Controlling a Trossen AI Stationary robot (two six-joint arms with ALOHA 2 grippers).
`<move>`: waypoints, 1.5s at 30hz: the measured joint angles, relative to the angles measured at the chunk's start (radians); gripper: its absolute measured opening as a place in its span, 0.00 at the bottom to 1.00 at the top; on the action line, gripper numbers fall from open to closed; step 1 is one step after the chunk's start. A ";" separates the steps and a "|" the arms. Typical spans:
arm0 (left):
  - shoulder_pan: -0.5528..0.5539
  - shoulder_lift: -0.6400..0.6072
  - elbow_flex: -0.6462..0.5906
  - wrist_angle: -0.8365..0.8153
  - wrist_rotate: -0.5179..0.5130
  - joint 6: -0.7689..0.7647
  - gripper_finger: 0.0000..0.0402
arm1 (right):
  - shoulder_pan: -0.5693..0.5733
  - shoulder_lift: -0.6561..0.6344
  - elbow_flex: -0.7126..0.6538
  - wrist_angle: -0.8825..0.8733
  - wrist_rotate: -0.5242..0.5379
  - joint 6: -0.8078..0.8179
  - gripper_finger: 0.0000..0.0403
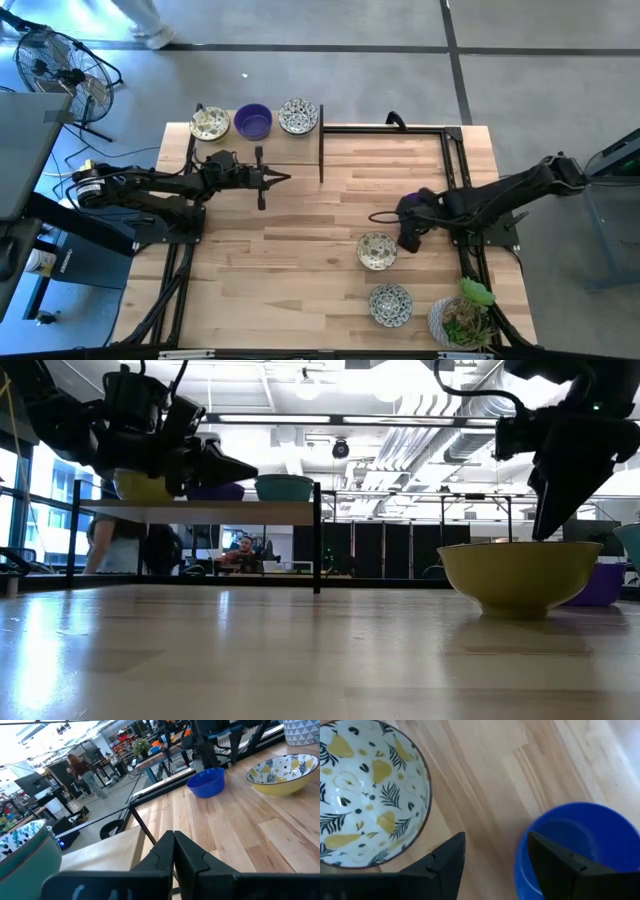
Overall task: Pick & Place Mini bowls
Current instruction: Stack the blue bowl on the stacked blue bowl on the shelf
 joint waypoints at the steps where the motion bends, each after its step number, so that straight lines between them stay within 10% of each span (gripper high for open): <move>1: 0.000 0.000 0.000 -0.004 0.000 0.000 0.00 | 0.000 0.000 0.011 -0.025 0.004 0.000 0.51; 22: 0.000 0.001 0.000 -0.030 0.001 0.008 0.00 | -0.003 0.209 -0.030 -0.109 0.039 -0.013 0.49; 33: 0.000 0.001 0.000 -0.033 0.016 -0.003 0.00 | -0.003 0.252 -0.029 -0.056 0.039 -0.038 0.04; 45: 0.000 0.000 -0.037 0.007 0.028 0.000 0.00 | -0.024 0.251 0.114 -0.099 0.038 -0.190 0.02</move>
